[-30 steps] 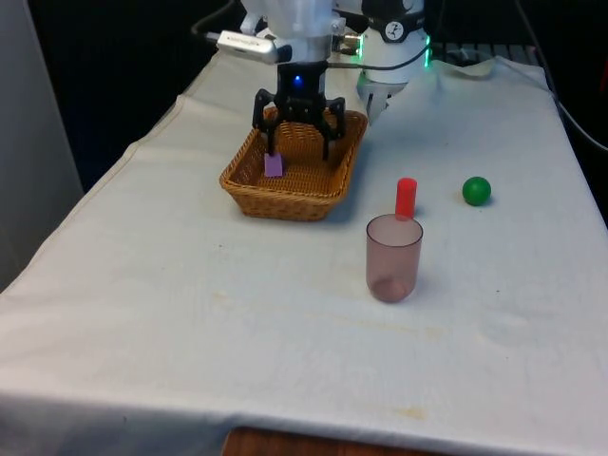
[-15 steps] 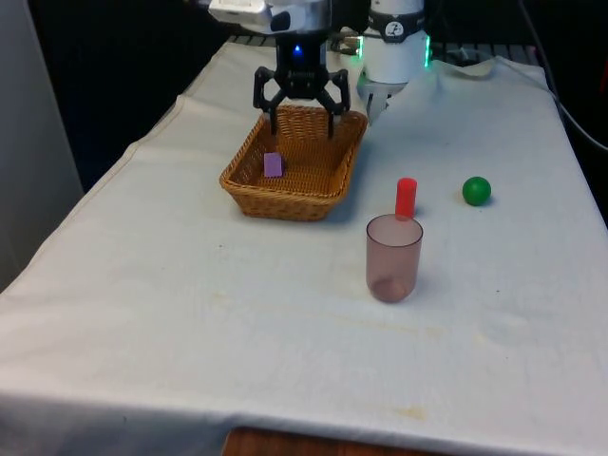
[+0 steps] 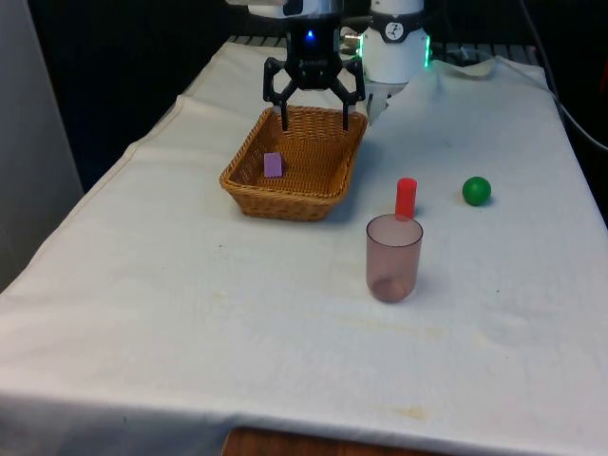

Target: Pick up the triangular block and place it into the basket.

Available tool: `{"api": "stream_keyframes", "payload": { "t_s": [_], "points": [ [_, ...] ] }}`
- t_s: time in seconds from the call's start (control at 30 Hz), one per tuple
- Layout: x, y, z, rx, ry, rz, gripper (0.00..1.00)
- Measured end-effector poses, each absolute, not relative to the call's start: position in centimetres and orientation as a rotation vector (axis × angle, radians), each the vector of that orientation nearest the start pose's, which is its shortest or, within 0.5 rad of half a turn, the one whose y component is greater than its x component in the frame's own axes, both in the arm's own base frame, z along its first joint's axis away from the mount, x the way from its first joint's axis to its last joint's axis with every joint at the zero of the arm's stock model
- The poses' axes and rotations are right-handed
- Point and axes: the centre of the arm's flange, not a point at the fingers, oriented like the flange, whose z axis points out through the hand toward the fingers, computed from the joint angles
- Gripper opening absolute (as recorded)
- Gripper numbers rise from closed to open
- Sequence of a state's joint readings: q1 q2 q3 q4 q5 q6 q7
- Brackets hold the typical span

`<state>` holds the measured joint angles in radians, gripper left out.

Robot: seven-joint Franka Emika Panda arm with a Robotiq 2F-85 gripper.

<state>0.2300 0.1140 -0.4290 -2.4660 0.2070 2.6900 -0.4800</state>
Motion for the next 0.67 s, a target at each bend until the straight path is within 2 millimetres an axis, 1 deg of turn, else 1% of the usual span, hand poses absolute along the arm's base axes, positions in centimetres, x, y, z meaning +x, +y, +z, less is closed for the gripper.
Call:
{"api": "stream_keyframes", "payload": {
  "t_s": [0.4, 0.43, 0.53, 0.67],
  "points": [
    [48.7, -8.2, 27.4, -3.108, -0.218, -0.240, 1.00],
    [48.9, -7.7, 27.8, -3.109, -0.224, -0.250, 1.00],
    [48.8, -7.5, 28.3, -3.115, -0.225, -0.257, 1.00],
    [48.8, -7.5, 28.3, -3.117, -0.228, -0.257, 1.00]
  ]
}}
